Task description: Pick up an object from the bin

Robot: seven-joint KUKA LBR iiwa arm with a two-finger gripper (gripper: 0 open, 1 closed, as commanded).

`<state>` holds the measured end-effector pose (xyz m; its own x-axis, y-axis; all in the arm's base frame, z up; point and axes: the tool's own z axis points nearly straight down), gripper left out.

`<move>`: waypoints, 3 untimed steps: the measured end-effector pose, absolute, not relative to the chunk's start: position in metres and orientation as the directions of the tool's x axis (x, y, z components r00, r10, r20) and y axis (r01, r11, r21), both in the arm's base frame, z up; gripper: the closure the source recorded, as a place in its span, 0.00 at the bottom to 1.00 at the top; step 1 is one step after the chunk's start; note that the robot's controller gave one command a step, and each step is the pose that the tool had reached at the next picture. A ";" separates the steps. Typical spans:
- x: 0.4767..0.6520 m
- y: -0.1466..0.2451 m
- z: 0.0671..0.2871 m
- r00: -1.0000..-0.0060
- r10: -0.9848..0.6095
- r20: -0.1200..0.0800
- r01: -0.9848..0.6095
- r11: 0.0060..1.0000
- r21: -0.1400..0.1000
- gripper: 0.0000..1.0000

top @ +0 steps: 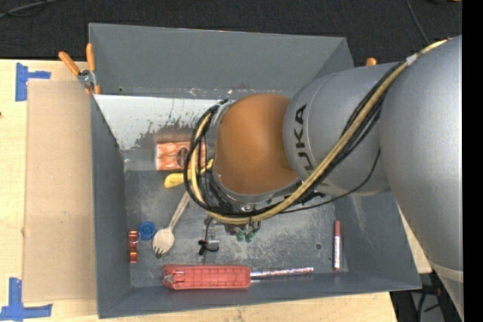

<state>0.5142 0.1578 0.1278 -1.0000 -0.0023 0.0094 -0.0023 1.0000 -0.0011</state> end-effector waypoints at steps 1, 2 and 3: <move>0.516 0.157 0.132 -1.000 0.001 0.002 0.001 1.000 0.000 0.00; 0.536 0.204 0.091 -0.975 -0.221 -0.004 -0.221 0.975 0.001 0.00; 0.534 0.212 0.108 -0.968 -0.249 0.004 -0.249 0.968 0.001 0.00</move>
Offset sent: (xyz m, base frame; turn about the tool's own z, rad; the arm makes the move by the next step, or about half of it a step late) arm 0.0264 0.0662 -0.0578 -0.3131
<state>0.5337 0.2122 0.1081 -0.9684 -0.2494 0.0036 -0.2494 0.9684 0.0011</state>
